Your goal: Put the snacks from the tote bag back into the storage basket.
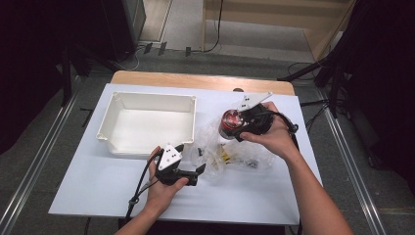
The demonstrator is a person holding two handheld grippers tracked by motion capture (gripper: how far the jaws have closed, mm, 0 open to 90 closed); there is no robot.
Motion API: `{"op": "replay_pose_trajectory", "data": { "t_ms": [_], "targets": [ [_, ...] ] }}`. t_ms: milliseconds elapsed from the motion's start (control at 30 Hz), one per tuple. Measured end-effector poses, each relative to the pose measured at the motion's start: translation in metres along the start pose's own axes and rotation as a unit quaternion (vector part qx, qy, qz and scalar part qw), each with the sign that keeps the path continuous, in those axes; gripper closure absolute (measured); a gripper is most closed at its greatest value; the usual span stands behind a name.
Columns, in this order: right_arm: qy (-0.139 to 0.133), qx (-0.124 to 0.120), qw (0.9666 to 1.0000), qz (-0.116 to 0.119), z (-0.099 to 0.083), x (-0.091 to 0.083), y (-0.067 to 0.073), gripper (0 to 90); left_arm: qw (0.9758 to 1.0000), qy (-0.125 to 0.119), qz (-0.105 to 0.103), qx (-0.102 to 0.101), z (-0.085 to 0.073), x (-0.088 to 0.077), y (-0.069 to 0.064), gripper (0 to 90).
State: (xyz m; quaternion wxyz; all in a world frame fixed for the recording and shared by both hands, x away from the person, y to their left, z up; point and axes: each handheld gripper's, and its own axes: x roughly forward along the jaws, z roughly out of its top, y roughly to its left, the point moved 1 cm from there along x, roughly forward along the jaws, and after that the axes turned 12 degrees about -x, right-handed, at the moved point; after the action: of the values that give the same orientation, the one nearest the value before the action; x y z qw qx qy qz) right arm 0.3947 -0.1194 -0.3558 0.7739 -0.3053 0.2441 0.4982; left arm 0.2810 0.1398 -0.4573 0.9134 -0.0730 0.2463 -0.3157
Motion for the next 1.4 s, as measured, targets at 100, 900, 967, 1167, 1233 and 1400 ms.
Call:
{"op": "replay_pose_trajectory", "data": {
  "t_ms": [100,900,967,1167,1233,1400],
  "targets": [
    [-0.004,-0.005,1.0,0.0,0.003,0.0,0.0,26.1,0.9998,-0.012,0.007,-0.012,0.002,-0.008,0.008,0.0],
    [-0.009,-0.011,0.9999,0.008,0.026,0.018,-0.001,26.1,0.9975,-0.042,0.047,-0.03,0.002,-0.073,0.063,0.0],
    [-0.014,-0.011,0.9998,0.01,0.029,0.021,0.0,26.1,0.9966,-0.048,0.057,-0.036,0.003,-0.079,0.066,0.0],
    [-0.016,-0.006,0.9997,0.014,0.032,0.029,0.0,26.1,0.9953,-0.054,0.068,-0.044,0.002,-0.096,0.078,0.0],
    [-0.014,-0.008,0.9998,0.013,0.032,0.031,-0.001,26.1,0.995,-0.052,0.076,-0.038,0.001,-0.1,0.08,0.0],
    [-0.013,-0.006,0.9998,0.016,0.036,0.033,-0.003,26.1,0.9944,-0.055,0.081,-0.039,0.002,-0.104,0.085,0.0]
  ]
}}
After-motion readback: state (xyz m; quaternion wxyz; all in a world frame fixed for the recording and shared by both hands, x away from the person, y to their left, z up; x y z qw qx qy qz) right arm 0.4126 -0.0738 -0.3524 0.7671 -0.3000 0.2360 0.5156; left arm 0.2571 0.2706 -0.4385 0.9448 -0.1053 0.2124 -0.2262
